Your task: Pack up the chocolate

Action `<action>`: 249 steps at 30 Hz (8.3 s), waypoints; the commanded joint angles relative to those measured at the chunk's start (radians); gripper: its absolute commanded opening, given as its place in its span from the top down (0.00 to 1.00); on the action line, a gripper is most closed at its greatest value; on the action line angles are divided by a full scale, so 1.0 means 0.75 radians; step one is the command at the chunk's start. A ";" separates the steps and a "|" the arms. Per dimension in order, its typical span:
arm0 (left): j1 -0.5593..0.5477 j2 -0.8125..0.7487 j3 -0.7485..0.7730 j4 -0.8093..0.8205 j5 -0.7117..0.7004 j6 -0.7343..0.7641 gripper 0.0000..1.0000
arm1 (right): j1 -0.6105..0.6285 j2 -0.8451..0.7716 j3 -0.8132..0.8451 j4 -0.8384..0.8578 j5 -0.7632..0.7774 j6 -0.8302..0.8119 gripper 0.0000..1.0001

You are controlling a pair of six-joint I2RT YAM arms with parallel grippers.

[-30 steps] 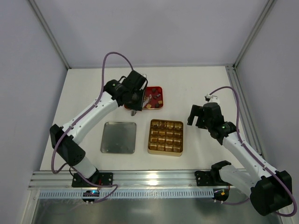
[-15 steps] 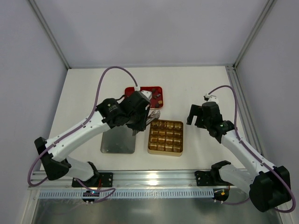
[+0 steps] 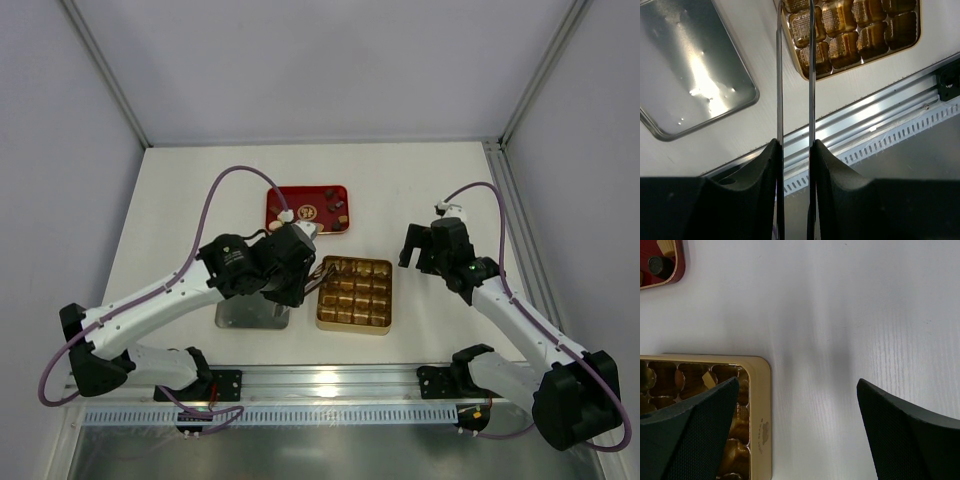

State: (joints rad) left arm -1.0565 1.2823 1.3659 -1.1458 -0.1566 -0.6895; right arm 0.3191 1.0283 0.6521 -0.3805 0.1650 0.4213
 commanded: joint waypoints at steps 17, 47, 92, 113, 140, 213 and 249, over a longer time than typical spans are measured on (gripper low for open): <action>-0.031 -0.004 -0.064 0.065 -0.016 -0.024 0.65 | -0.004 -0.023 0.004 0.033 0.019 0.009 0.00; 0.372 0.307 0.388 0.120 -0.106 0.291 0.59 | -0.002 -0.050 0.028 -0.002 -0.001 -0.012 0.00; 0.468 0.974 0.756 0.249 -0.057 0.285 0.64 | -0.002 -0.152 -0.006 -0.067 0.038 -0.030 0.00; 0.484 1.002 0.772 0.215 -0.071 0.279 0.65 | -0.002 -0.146 -0.006 -0.061 0.038 -0.034 0.00; 0.488 1.025 0.866 0.102 -0.067 0.322 0.65 | -0.002 -0.148 -0.015 -0.055 0.038 -0.030 0.00; 0.484 0.788 0.801 0.041 -0.041 0.351 0.73 | -0.002 -0.111 -0.023 -0.014 0.011 -0.012 0.00; -0.084 0.180 0.200 0.047 -0.028 0.013 0.72 | -0.002 -0.029 0.000 0.035 0.017 0.019 0.00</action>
State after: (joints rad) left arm -1.0992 1.4471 1.5139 -1.1217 -0.1604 -0.6476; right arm 0.3187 1.0023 0.6319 -0.3889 0.1692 0.4248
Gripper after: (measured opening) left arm 0.291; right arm 0.996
